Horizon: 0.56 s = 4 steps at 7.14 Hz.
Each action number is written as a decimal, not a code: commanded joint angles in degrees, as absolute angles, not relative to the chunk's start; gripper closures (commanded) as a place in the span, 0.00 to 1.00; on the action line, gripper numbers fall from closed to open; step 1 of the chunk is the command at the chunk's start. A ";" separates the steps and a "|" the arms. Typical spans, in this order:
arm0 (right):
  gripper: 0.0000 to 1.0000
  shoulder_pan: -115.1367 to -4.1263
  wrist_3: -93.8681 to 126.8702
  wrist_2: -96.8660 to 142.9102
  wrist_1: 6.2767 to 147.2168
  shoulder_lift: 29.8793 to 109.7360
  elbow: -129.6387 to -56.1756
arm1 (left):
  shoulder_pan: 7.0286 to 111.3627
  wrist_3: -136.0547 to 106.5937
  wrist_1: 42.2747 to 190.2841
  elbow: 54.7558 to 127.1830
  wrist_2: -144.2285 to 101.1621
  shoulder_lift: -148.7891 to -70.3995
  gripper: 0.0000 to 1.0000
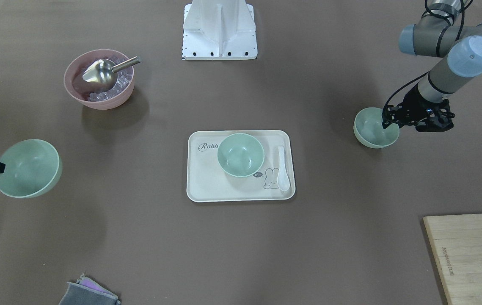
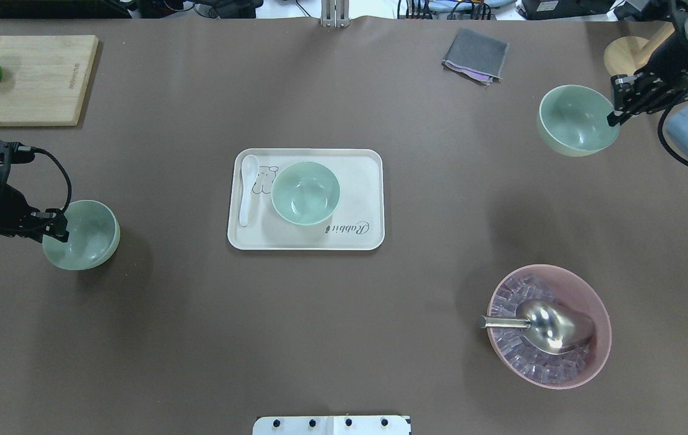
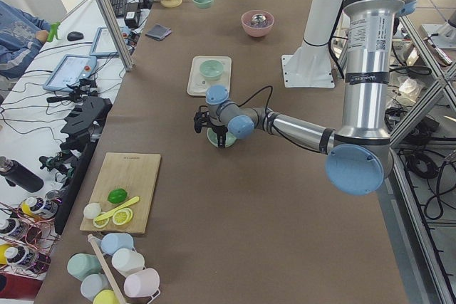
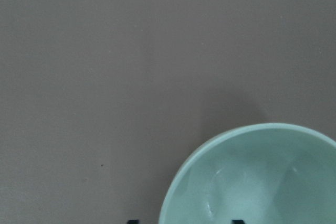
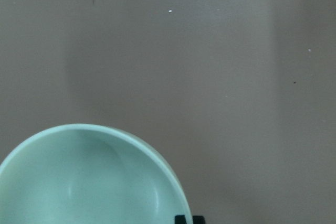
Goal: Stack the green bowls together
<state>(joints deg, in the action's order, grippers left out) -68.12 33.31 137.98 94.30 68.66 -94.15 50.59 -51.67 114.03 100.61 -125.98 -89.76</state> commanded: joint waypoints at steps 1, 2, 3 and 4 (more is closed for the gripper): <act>1.00 -65.40 39.26 137.81 94.31 65.23 -94.22 | 50.45 -51.59 113.99 100.28 -126.21 -89.82 1.00; 1.00 -64.00 43.12 137.81 94.31 63.39 -94.57 | 50.45 -52.03 113.73 101.07 -126.73 -90.87 1.00; 1.00 -61.81 47.85 137.38 93.96 61.72 -95.09 | 50.45 -52.38 113.47 101.60 -127.87 -92.10 1.00; 1.00 -59.53 52.60 137.29 93.87 59.96 -95.79 | 50.80 -52.99 112.60 101.51 -131.27 -94.89 1.00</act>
